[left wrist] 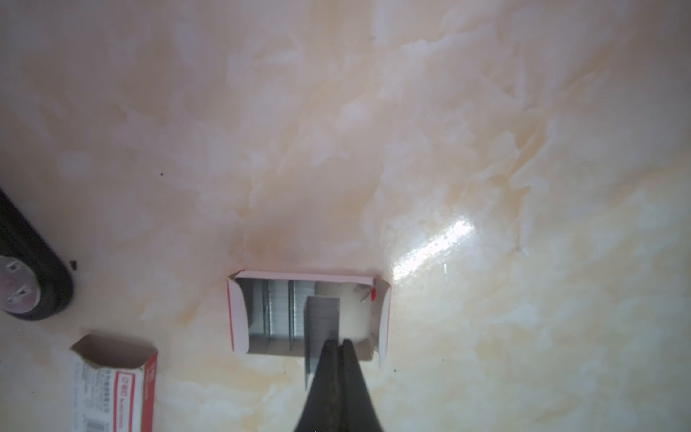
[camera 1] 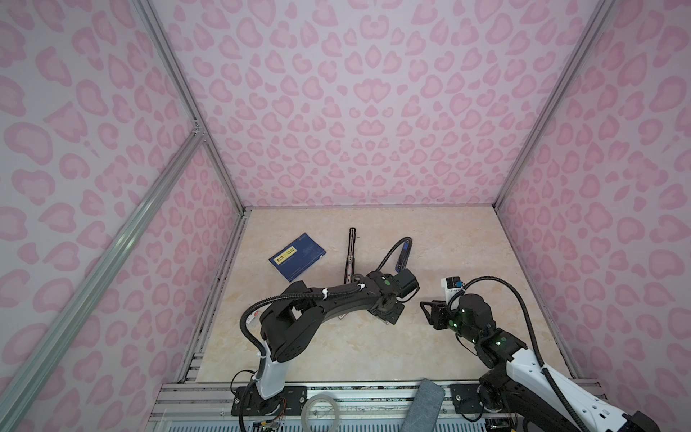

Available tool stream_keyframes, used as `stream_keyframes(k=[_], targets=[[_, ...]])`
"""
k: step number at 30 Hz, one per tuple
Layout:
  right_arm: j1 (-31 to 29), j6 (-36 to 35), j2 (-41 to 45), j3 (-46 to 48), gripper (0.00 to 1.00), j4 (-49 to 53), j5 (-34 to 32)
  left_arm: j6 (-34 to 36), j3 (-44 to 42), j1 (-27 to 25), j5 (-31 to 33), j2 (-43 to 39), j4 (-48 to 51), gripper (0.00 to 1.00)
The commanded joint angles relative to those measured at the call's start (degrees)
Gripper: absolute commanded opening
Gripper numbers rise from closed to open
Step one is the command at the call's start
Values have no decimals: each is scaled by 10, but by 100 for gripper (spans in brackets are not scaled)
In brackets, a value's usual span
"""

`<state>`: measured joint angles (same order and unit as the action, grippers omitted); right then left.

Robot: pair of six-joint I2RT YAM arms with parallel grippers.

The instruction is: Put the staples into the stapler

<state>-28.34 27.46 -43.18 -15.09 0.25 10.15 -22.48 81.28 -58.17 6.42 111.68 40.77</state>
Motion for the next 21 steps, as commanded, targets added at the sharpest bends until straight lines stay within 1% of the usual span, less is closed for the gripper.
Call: stream_keyframes(k=[1, 5, 14, 20, 21], targets=[[0, 3, -2, 5, 51, -14, 4, 1, -3, 3, -12, -11, 6, 3], [0, 4, -4, 4, 51, -17, 4, 1, -3, 3, -18, -13, 4, 3], [0, 4, -1, 7, 51, -16, 5, -13, -10, 9, -8, -4, 8, 3], [-1, 5, -8, 8, 51, -24, 10, -36, -38, 14, -1, -27, 3, 3], [0, 4, -12, 6, 51, -26, 11, -41, -62, 14, 2, -33, 2, 3]])
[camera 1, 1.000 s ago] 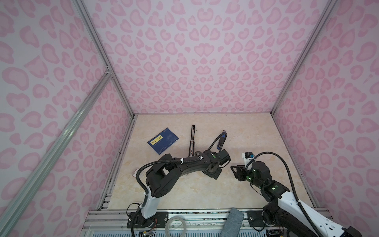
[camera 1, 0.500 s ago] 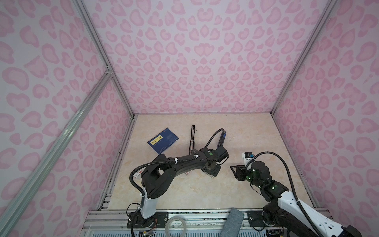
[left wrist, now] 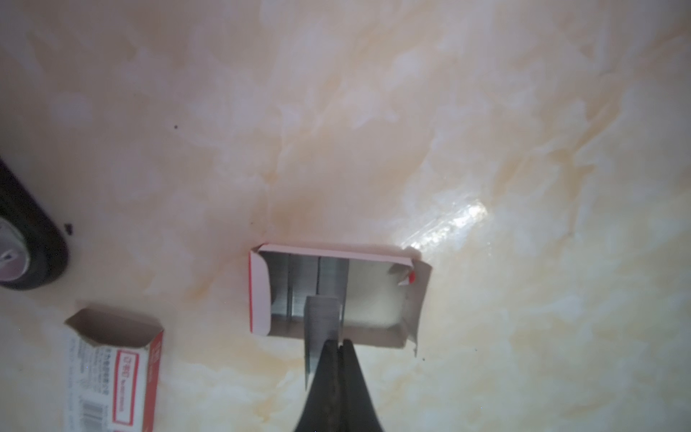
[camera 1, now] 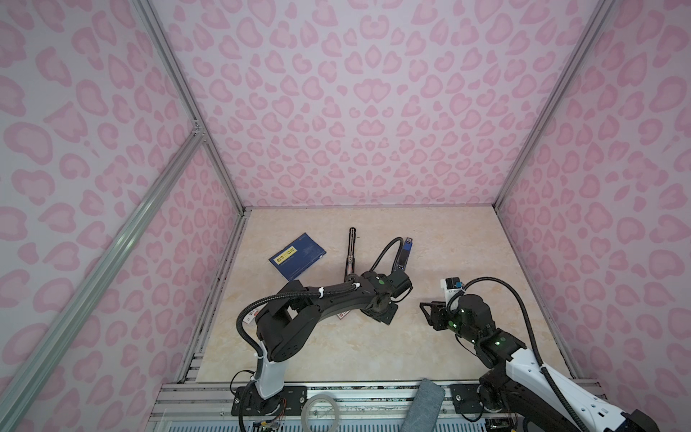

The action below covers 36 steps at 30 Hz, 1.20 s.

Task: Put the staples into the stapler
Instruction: 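Lift the staple strip out with the left gripper while the right gripper approaches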

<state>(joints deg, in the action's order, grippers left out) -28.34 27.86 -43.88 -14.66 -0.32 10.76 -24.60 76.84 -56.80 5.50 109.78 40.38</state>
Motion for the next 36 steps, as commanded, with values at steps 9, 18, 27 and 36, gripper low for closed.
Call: stream_keyframes(k=[9, 18, 27, 36], targets=[[0, 0, -43, -8, 51, -48, 18, -35, -59, 1, 4, -51, -14, 3], [2, 10, -54, -33, 51, -53, 42, -5, -69, 30, -92, -125, -84, 3], [72, 42, -76, -116, 53, -52, 163, 20, -120, 120, -315, -250, -235, 3], [111, 100, -97, -192, 54, -103, 295, -26, -185, 187, -488, -352, -408, 3]])
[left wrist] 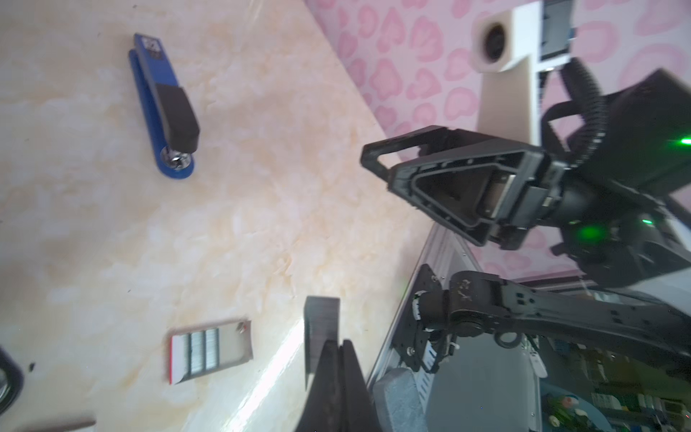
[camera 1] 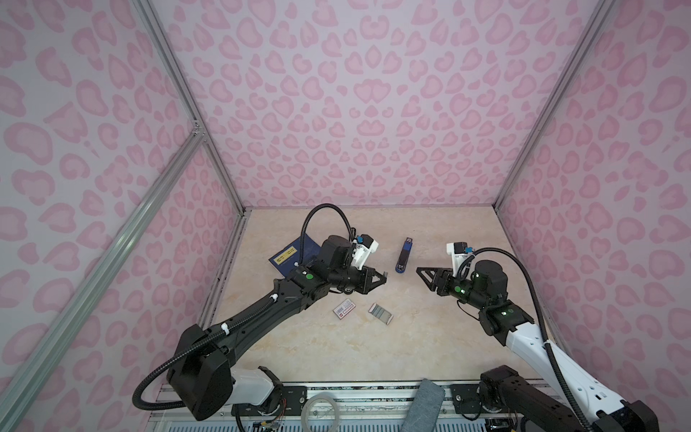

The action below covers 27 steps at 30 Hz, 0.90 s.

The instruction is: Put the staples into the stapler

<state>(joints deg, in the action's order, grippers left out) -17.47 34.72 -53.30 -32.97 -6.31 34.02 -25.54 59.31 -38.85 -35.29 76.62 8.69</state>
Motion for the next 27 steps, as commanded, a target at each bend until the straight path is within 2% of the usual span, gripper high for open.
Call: stream_keyframes(k=[1, 8, 14, 21, 27], targets=[[3, 40, -5, -13, 54, -56, 77, -22, -17, 11, -94, -32, -112, 3], [2, 113, -6, -16, 58, -168, 144, -73, -47, 15, -150, -62, -228, 3], [-15, 187, -12, -2, 59, -299, 187, -103, -60, 14, -168, -65, -279, 3], [-60, 182, -22, -15, 53, -336, 203, -107, -59, 6, -186, -58, -287, 3], [-75, 184, -34, -21, 54, -347, 206, -109, -58, 3, -189, -56, -292, 3]])
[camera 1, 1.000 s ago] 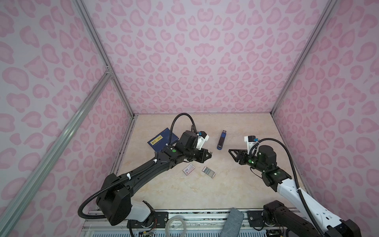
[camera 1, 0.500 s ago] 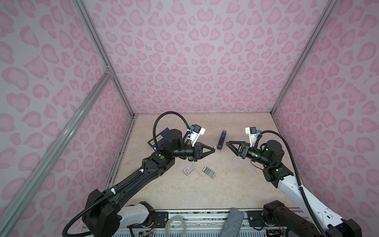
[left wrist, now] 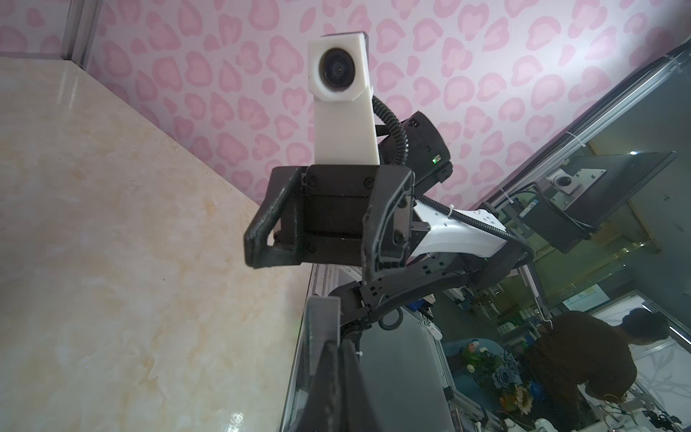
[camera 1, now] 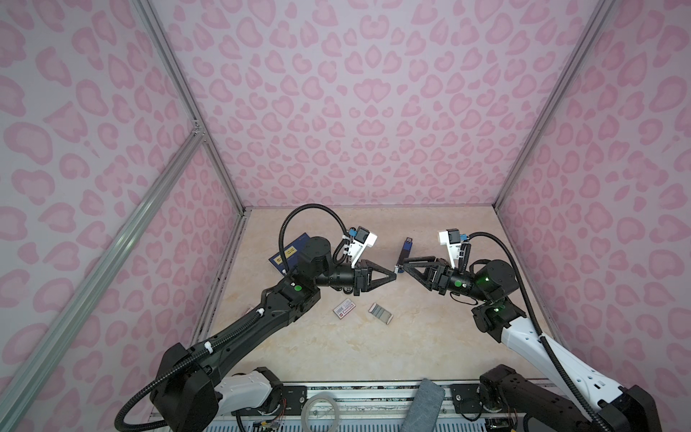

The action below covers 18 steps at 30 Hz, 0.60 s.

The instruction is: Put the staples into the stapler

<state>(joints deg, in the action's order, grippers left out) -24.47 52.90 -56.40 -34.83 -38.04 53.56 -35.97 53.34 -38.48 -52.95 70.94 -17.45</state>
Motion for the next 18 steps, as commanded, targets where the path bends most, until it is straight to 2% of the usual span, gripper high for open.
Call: stream_keyframes(k=[1, 6, 18], targets=[[-8, 2, -5, -3, 53, -31, 11, -5, 2, -2, -13, 1, -31, 3], [-21, 4, -13, -6, 51, -42, 13, -6, 1, -3, -14, 3, -31, 3], [-31, 13, -21, -3, 38, -63, 25, -8, -1, -4, -13, 6, -33, 3]])
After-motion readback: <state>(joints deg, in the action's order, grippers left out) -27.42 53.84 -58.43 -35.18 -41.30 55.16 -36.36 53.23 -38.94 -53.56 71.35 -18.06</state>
